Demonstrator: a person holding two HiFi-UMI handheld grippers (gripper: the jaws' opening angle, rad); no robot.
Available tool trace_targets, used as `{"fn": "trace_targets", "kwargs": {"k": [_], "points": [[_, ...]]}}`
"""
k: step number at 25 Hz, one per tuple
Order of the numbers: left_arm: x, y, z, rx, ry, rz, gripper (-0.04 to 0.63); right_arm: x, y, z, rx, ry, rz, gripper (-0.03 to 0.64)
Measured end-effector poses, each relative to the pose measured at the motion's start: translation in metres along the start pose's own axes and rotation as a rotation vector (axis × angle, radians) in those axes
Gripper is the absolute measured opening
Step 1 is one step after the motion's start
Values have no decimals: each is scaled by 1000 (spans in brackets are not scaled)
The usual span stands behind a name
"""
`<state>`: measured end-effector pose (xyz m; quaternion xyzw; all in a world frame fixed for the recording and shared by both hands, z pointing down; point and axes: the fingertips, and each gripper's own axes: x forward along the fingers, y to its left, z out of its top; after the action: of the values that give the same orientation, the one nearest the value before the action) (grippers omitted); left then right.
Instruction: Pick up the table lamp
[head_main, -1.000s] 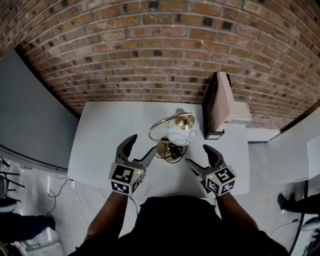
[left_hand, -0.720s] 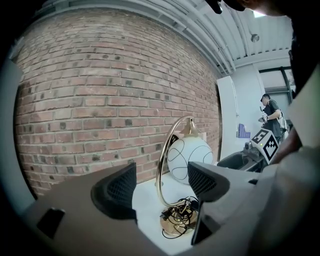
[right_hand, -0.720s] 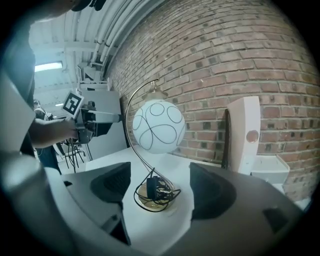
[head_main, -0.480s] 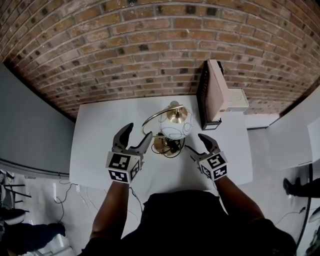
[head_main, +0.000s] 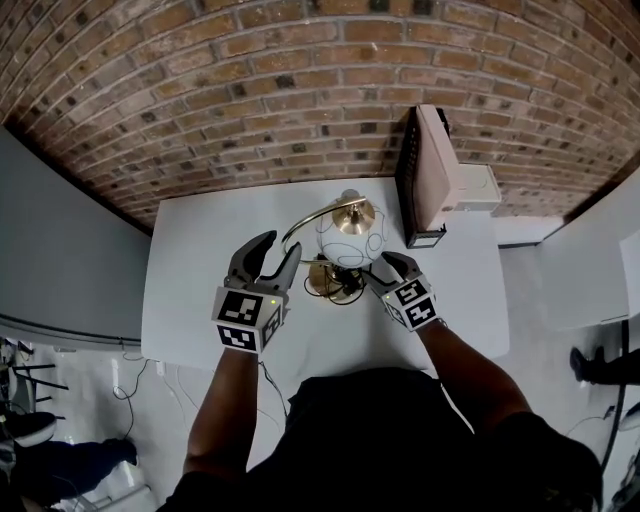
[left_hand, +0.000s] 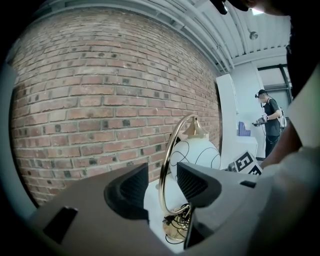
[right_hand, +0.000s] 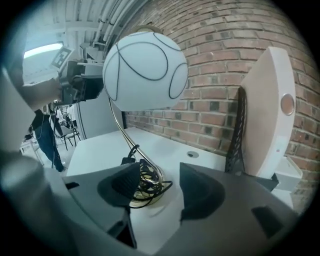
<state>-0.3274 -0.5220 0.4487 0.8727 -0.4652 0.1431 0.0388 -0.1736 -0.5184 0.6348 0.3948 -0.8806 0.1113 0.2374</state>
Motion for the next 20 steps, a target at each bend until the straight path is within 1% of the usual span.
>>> {"fn": "trace_targets", "kwargs": {"k": [2,6,9,14,16,20], "points": [[1,1,-1,-2,1,0,166,7,-3,-3,-7,19,-6,245],[4,-1,-7,-8,33,0,127,22,-8,-12,-26,53,-12,230],[8,2,-4,2,17,17,99,33,-11,-21,-35,84,-19,224],[14,3,-6,0,33,10,68,46,-2,-25,-38,97,-14,212],[17,2,-6,-8,35,1,44,50,-2,-24,-38,100,-17,202],[20,1,-7,-14,33,-7,35,58,1,-27,-32,103,-19,181]]}}
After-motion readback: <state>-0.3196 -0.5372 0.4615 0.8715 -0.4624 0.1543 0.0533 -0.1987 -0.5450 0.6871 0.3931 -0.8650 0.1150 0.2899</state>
